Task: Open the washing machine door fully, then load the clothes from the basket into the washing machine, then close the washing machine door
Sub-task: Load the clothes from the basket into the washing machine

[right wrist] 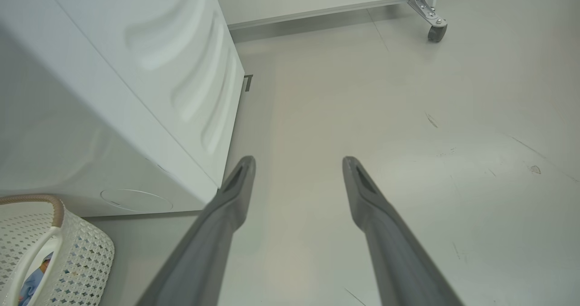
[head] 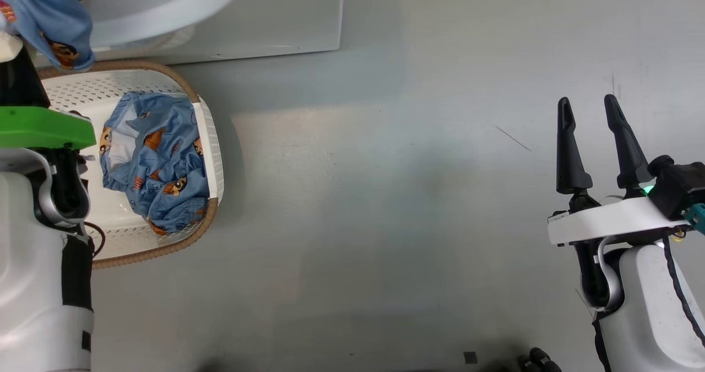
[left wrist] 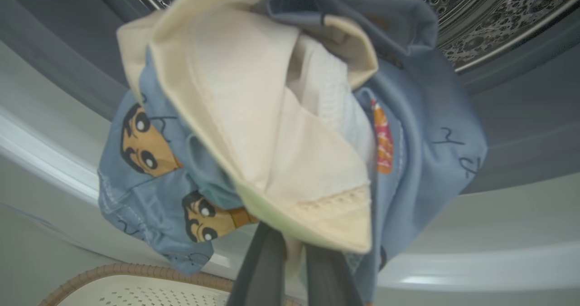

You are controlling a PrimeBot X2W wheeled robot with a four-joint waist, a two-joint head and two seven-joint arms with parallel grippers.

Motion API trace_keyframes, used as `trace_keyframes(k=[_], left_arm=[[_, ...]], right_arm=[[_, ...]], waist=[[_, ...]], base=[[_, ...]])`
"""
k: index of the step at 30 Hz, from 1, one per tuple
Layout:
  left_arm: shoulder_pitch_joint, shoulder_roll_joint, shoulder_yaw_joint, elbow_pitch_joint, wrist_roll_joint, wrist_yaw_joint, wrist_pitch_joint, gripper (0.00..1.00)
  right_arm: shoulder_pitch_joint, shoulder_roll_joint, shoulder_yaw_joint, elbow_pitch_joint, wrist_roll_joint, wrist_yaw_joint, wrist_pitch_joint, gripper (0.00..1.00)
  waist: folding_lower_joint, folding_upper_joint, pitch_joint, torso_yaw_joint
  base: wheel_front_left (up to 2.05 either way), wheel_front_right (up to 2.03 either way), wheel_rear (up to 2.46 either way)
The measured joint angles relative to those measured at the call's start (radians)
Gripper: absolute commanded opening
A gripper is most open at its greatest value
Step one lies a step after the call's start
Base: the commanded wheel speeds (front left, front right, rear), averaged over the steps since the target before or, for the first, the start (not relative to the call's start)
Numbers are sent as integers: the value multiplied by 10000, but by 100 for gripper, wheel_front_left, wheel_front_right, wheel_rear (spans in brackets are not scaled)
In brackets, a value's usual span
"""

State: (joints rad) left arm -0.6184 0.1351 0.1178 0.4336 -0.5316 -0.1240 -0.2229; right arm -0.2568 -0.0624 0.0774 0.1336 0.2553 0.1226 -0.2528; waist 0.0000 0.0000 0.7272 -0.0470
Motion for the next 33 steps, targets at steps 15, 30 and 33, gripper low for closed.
trace_keyframes(k=[15,30,33], left_arm=[[-287,1118,-886,-1593,-593,0,-67,0],[-1594,2562,-1250,-1030,-251,-2,1390,0],[-1861,2675,-1463,-825,73,-2,1526,0]], right_arm=[[12,2,270,121,0,0,-2,100],[124,12,357,148,88,0,0,100],[149,17,370,159,113,0,0,100]], waist=[[0,0,-334,168],[0,0,-350,-97],[0,0,-307,-142]], base=[[0,0,0],[0,0,0],[0,0,0]])
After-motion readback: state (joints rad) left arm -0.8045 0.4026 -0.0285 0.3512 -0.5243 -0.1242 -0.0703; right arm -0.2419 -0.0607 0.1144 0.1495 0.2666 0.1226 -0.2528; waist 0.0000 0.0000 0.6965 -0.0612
